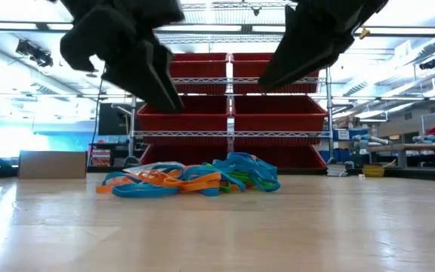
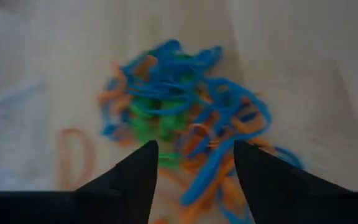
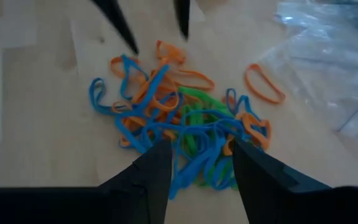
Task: Sort rubber bands
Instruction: Open the right transparent zip bag
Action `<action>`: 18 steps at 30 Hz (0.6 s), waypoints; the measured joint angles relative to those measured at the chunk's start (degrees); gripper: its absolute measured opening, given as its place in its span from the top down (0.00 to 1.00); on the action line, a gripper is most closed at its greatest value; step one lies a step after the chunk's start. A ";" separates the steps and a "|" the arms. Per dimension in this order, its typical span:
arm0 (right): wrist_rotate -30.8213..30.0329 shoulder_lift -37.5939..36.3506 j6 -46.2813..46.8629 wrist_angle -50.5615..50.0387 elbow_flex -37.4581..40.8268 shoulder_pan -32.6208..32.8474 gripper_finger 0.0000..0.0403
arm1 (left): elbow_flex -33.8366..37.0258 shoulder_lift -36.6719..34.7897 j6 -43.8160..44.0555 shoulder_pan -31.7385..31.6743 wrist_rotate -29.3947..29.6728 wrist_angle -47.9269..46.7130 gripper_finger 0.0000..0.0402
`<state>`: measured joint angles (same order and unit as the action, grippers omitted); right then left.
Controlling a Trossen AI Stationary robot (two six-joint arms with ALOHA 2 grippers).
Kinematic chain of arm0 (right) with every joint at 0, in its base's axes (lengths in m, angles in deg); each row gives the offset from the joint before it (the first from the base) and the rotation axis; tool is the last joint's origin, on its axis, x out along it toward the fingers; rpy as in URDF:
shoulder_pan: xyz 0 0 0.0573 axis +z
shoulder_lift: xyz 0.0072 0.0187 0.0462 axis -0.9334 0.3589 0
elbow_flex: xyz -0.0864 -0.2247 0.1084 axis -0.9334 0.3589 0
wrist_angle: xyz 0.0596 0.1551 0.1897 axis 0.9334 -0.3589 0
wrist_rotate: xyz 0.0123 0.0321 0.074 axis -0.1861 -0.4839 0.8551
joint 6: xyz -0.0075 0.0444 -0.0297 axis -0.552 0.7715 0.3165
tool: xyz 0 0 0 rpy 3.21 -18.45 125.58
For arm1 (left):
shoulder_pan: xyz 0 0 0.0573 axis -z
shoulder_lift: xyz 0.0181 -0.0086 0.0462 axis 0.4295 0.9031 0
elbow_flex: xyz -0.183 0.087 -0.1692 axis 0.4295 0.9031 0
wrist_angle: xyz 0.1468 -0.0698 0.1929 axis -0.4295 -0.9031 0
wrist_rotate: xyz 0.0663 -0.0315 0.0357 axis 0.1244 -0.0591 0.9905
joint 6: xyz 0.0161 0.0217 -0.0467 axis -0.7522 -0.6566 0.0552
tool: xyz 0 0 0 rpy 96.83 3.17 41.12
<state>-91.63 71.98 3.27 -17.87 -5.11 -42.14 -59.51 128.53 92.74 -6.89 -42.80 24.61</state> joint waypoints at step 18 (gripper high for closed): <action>10.76 -0.02 -28.42 16.10 14.63 -18.18 0.65 | 34.27 -36.83 1.11 -10.31 2.83 28.38 0.47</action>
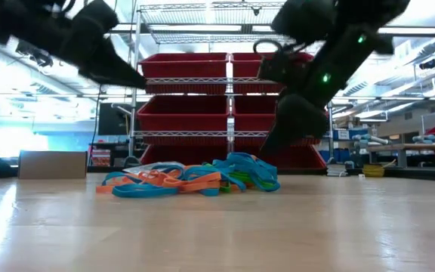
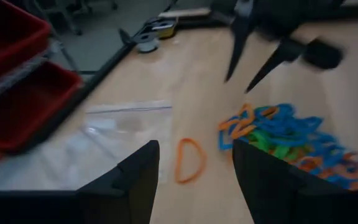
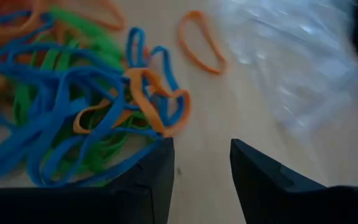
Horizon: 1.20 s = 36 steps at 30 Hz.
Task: Sort rubber bands
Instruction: Open the right transparent zip bag
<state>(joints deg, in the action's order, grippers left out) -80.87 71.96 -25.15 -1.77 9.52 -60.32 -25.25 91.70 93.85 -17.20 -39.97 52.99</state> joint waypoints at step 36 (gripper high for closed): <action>36.32 5.96 27.60 9.05 -1.96 -37.93 0.70 | -10.37 39.29 -8.51 -27.50 -24.05 8.71 0.47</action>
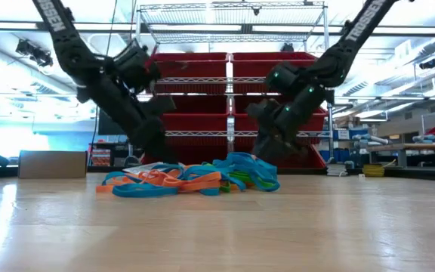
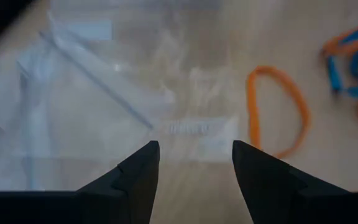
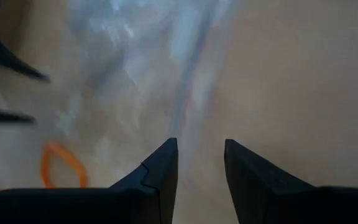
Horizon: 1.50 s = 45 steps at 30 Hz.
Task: Sort rubber bands
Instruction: Open the right transparent zip bag
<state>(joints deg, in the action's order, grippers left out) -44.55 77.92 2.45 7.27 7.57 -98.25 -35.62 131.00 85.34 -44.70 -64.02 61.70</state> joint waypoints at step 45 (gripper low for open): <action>8.46 10.17 -15.97 -1.99 -16.78 7.78 1.00 | -1.64 -1.23 -1.96 -0.24 -2.26 3.01 0.47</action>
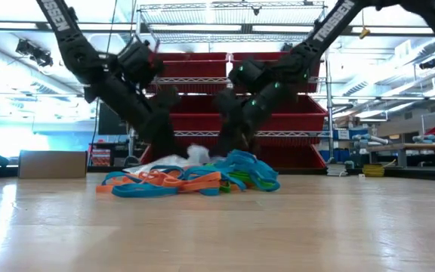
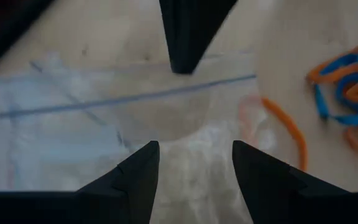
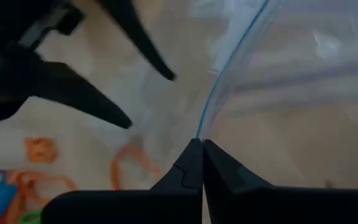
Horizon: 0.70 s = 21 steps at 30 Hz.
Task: Sort rubber bands
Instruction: Open the right transparent zip bag
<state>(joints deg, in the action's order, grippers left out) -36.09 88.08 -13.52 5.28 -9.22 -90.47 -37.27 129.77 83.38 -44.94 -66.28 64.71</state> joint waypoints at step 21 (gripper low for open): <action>-8.83 -18.86 -26.06 -10.71 -0.04 11.73 1.00 | -15.49 -30.59 -18.13 2.05 -6.53 -33.95 0.47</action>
<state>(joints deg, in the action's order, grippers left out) -44.92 69.22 -39.58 -5.43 -9.26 -78.74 -52.75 99.18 65.25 -42.89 -72.81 30.77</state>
